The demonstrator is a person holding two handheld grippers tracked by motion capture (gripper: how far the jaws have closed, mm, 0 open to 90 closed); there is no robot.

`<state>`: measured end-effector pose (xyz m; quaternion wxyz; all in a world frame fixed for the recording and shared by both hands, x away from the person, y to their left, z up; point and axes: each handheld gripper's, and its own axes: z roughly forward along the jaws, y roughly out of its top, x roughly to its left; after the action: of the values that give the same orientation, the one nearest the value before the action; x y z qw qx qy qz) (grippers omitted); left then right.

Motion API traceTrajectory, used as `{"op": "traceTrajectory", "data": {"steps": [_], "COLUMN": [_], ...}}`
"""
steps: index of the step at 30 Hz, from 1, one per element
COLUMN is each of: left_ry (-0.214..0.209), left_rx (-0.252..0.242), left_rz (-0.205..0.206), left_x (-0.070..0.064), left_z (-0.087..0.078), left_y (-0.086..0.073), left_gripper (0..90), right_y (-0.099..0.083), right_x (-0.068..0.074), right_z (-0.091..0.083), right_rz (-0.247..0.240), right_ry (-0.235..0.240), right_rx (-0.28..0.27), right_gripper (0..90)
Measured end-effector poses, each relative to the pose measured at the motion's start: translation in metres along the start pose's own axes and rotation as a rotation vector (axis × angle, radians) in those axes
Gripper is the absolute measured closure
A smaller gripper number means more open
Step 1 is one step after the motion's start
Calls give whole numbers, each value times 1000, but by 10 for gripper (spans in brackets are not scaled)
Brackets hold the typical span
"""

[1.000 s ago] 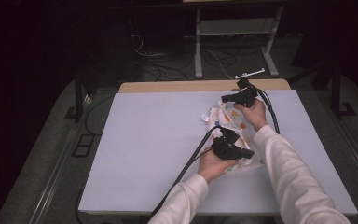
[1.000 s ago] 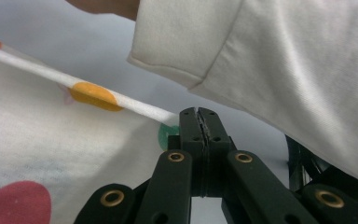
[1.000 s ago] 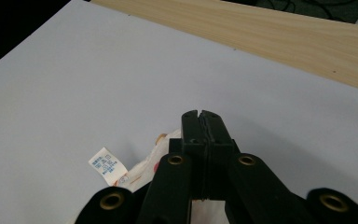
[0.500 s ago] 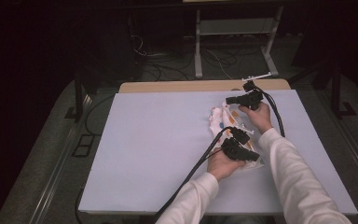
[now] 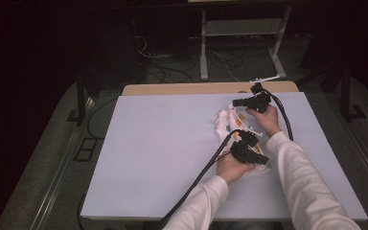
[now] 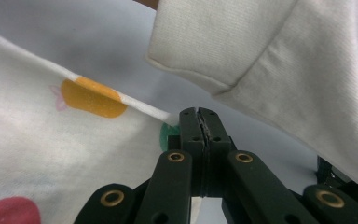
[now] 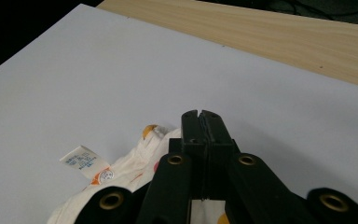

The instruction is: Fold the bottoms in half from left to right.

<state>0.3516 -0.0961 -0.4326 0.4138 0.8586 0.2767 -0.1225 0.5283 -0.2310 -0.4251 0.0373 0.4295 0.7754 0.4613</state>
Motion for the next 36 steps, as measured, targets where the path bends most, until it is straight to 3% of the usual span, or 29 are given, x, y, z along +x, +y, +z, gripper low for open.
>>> {"op": "traceTrajectory", "data": {"steps": [6,7,8,11,15,19,25,36], "left_ry": [8,7,5,2,0,-1,11,-33], "left_rx": [9,7,5,-8,-35,-68,-98,-171], "left_rz": [-7,-11,-16,-19,-19,-20,-15,-1], "left_x": [1,1,1,0,-1,-3,-4,2], "left_z": [4,5,6,7,9,8,2,-12], "left_y": [0,-1,-1,-1,-1,-2,-2,-9], "left_gripper": [891,891,889,875,783,672,478,280], "right_y": [0,0,0,0,-1,-5,-11,-16], "right_x": [-1,-2,-3,-7,-9,-13,-16,-8], "right_z": [-1,-2,-4,-12,-22,-31,-40,-49], "right_rz": [-1,5,20,53,54,72,88,71], "right_ry": [0,-1,-16,-28,-76,-88,-86,-50], "right_rx": [-3,-2,-15,-44,-47,-55,-60,-77], "right_gripper": [871,849,752,646,532,419,178,56]}}
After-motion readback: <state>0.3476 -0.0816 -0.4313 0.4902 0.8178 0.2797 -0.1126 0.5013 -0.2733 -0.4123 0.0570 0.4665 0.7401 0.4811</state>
